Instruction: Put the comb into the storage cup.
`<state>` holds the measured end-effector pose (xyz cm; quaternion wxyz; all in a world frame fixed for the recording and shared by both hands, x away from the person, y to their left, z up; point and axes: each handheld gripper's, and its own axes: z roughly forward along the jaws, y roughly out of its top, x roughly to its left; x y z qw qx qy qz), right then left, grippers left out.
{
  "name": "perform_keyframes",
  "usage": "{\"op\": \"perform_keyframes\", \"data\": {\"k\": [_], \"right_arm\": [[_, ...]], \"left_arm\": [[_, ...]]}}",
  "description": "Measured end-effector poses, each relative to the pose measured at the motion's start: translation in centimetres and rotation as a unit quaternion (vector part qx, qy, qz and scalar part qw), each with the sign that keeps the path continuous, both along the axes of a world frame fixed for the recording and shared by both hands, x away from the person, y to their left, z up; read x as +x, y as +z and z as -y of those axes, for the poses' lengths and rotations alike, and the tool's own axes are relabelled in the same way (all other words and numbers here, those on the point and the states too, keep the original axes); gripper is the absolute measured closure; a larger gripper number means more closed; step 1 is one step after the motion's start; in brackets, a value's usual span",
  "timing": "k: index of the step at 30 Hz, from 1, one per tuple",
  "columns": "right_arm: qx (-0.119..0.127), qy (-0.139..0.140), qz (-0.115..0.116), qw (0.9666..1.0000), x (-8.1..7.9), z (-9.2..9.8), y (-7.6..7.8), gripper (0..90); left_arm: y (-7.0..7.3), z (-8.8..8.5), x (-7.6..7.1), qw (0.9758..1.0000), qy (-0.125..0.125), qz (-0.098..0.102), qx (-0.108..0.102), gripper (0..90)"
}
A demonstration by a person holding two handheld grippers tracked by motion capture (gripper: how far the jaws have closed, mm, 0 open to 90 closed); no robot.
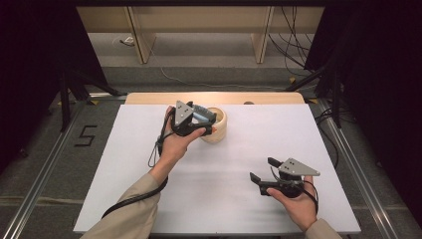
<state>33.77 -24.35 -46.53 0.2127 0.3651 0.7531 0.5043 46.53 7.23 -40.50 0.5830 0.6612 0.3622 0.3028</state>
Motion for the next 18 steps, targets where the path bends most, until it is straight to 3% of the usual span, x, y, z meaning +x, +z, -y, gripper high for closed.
{"op": "perform_keyframes", "data": {"k": [18], "right_arm": [[-0.001,-0.001,0.000,1.0000,0.0,0.0,0.0,14.7]], "left_arm": [[0.8,-1.9,-1.7,0.9998,-0.017,-0.008,0.007,0.0]]}}
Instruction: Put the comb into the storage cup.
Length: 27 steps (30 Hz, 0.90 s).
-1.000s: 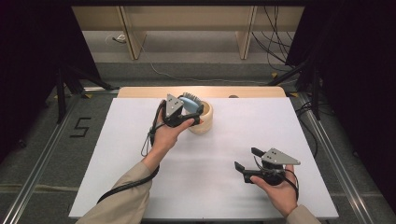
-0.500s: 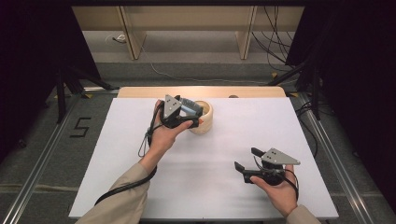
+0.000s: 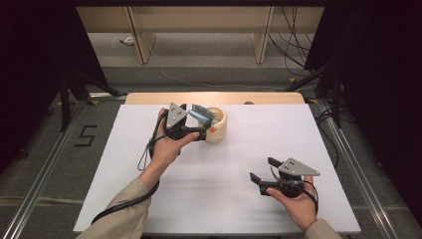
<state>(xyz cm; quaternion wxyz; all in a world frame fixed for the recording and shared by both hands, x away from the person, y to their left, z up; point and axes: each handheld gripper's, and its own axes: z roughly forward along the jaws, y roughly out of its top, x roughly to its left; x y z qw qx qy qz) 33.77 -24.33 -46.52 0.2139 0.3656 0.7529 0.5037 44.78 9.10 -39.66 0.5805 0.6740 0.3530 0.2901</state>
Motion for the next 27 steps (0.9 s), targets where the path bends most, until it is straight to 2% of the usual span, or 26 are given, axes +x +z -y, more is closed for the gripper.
{"op": "perform_keyframes", "data": {"k": [4,12,15,27], "right_arm": [[0.000,-0.001,0.000,1.0000,0.0,0.0,0.0,14.7],[-0.001,-0.002,0.000,1.0000,0.0,0.0,0.0,14.6],[-0.001,-0.001,0.001,1.0000,0.0,0.0,0.0,14.7],[-0.003,-0.002,0.000,1.0000,0.0,0.0,0.0,14.6]], "left_arm": [[-0.1,-0.8,-0.5,1.0000,-0.002,-0.004,0.005,0.0],[-0.5,-2.3,-1.5,0.9999,-0.004,-0.011,0.002,0.0],[-0.8,-2.6,-1.8,0.9999,-0.005,-0.015,-0.003,0.0],[-1.4,-3.8,-3.1,0.9997,-0.012,-0.020,0.004,0.0]]}}
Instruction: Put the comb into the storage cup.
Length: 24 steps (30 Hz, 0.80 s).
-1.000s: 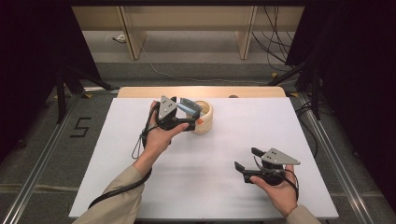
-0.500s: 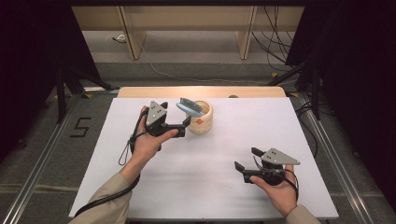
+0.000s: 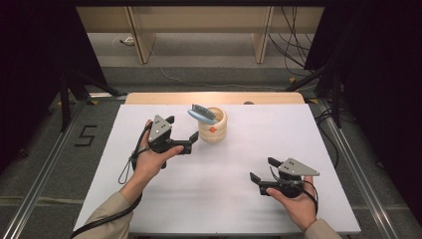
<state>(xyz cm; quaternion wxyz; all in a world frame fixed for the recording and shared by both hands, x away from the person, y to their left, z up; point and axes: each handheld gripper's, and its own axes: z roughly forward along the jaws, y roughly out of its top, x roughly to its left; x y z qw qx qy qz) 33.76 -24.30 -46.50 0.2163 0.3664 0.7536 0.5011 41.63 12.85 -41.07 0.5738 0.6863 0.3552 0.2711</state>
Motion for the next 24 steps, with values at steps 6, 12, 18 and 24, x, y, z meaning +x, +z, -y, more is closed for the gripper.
{"op": "perform_keyframes", "data": {"k": [6,12,18,24], "right_arm": [[0.002,-0.001,-0.001,1.0000,0.0,0.0,0.0,14.6],[0.001,-0.001,-0.001,1.0000,0.0,0.0,0.0,14.6],[0.001,-0.001,-0.001,1.0000,0.0,0.0,0.0,14.6],[0.003,-0.002,0.000,1.0000,0.0,0.0,0.0,14.6]], "left_arm": [[-0.8,-1.0,-0.8,1.0000,-0.002,-0.006,0.005,0.0],[-1.4,-1.5,-1.3,0.9999,-0.002,-0.008,0.009,0.0],[-1.9,-1.6,-1.7,0.9999,-0.006,-0.009,0.013,0.0],[-2.2,-1.8,-2.2,0.9998,-0.007,-0.009,0.013,0.0]]}}
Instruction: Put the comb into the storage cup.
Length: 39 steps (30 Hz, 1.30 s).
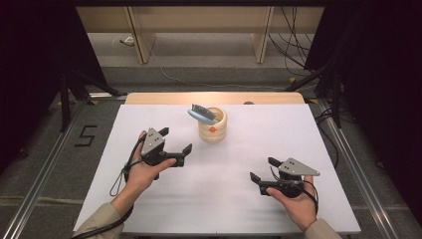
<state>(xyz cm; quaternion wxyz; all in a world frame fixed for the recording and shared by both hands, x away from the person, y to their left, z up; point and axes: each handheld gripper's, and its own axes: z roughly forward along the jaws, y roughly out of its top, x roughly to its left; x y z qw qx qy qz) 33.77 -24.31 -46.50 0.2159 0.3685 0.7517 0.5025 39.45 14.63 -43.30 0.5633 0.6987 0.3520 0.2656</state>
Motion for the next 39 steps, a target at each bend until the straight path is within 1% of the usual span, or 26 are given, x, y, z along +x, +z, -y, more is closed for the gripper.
{"op": "perform_keyframes", "data": {"k": [7,13,17,22,31,39], "right_arm": [[-0.001,0.001,0.001,1.0000,0.0,0.0,0.0,14.6],[-0.001,0.000,0.001,1.0000,0.0,0.0,0.1,14.6],[-0.001,0.001,0.001,1.0000,0.0,0.0,0.1,14.6],[-0.002,0.001,0.002,1.0000,0.0,0.0,0.0,14.6],[-0.002,0.002,0.002,1.0000,0.0,0.0,0.0,14.6],[-0.004,0.003,0.002,1.0000,0.0,-0.1,0.0,14.6]], "left_arm": [[-0.6,-0.6,-0.5,1.0000,0.000,-0.004,0.006,0.0],[-1.1,-1.3,-1.0,0.9999,0.004,-0.006,0.009,0.2],[-1.5,-1.9,-1.4,0.9998,0.005,-0.007,0.015,0.4],[-2.0,-2.6,-1.8,0.9997,0.009,-0.011,0.020,0.6],[-2.7,-3.8,-2.7,0.9995,0.017,-0.013,0.022,0.9],[-3.5,-5.0,-3.4,0.9990,0.025,-0.018,0.031,1.0]]}}
